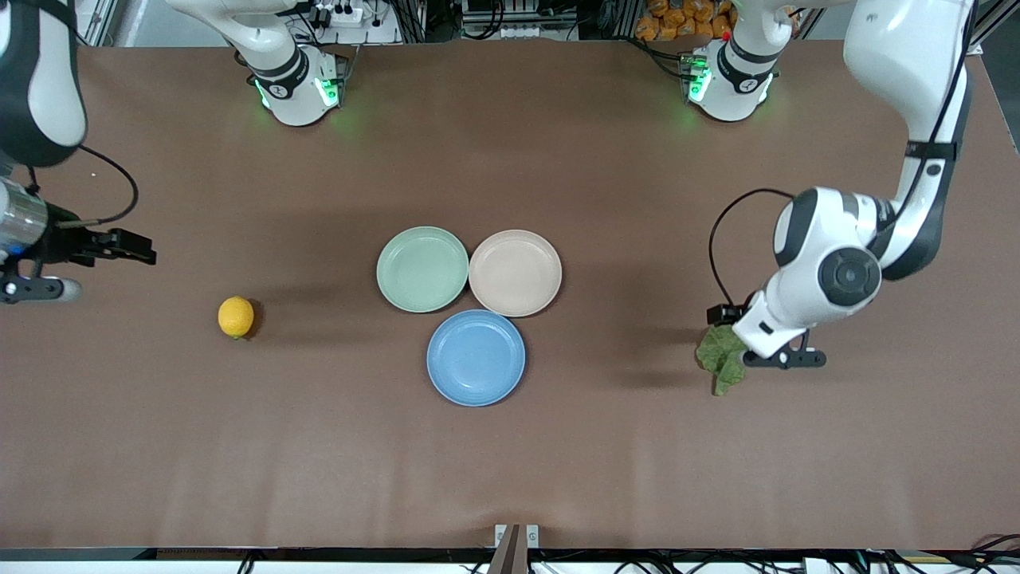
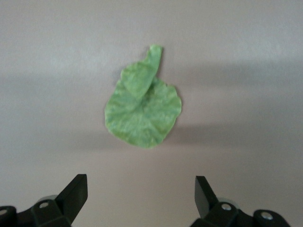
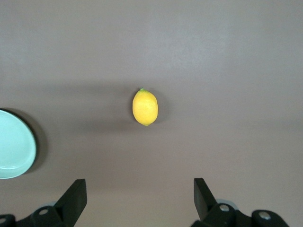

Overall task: Pick lemon and lettuce from blue and beige plates
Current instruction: 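Open both grippers, releasing the lemon and lettuce onto the table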

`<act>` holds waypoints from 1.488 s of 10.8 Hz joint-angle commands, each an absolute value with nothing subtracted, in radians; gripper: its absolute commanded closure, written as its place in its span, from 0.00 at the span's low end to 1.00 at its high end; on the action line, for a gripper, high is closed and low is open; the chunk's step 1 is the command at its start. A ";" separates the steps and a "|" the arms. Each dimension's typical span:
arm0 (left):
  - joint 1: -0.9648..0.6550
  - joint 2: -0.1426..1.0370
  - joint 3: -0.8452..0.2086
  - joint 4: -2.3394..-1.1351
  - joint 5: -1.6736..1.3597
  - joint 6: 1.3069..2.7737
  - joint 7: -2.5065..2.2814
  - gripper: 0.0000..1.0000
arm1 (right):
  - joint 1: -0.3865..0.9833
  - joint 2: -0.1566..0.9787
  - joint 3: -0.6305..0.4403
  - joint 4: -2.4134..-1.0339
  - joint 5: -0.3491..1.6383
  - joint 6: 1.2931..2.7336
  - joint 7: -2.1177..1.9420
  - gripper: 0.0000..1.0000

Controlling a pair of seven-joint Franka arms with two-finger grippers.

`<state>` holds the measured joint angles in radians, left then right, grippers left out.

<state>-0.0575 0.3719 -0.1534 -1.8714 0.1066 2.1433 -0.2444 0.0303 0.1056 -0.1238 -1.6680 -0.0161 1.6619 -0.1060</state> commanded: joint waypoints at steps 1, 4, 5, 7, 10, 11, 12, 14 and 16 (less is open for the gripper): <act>-0.032 0.156 -0.164 -2.136 0.115 2.233 -0.272 0.00 | 0.046 0.086 -0.132 -1.578 -0.031 1.593 -0.064 0.00; -0.025 0.049 -0.164 -2.233 0.115 2.240 -0.272 0.00 | 0.055 0.086 -0.133 -1.467 -0.031 1.490 -0.039 0.00; -0.023 0.031 -0.164 -2.252 0.115 2.240 -0.272 0.00 | 0.060 0.086 -0.130 -1.438 -0.029 1.461 0.001 0.00; 0.003 -0.017 -0.166 -2.290 0.114 2.240 -0.270 0.00 | 0.066 0.068 -0.129 -1.420 -0.029 1.451 0.011 0.00; 0.002 -0.026 -0.167 -2.257 0.077 2.234 -0.256 0.00 | 0.067 0.060 -0.132 -1.430 -0.029 1.482 0.011 0.00; 0.002 -0.040 -0.167 -2.209 0.063 2.209 -0.247 0.00 | 0.067 0.061 -0.132 -1.428 -0.029 1.483 0.012 0.00; -0.002 -0.063 -0.167 -2.174 0.061 2.191 -0.223 0.00 | 0.067 0.061 -0.130 -1.430 -0.028 1.485 0.012 0.00; -0.008 -0.118 -0.169 -2.129 0.032 2.154 -0.221 0.00 | 0.068 0.063 -0.130 -1.430 -0.028 1.483 0.011 0.00; -0.008 -0.109 -0.193 -1.971 0.029 1.952 -0.215 0.00 | 0.067 0.064 -0.130 -1.430 -0.028 1.483 0.011 0.00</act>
<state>-0.0104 -0.1113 -0.1755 -2.0790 0.0514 2.0812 -0.2376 0.0599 0.0755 -0.1275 -1.4221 -0.0194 1.4812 -0.0062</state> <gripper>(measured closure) 0.000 0.000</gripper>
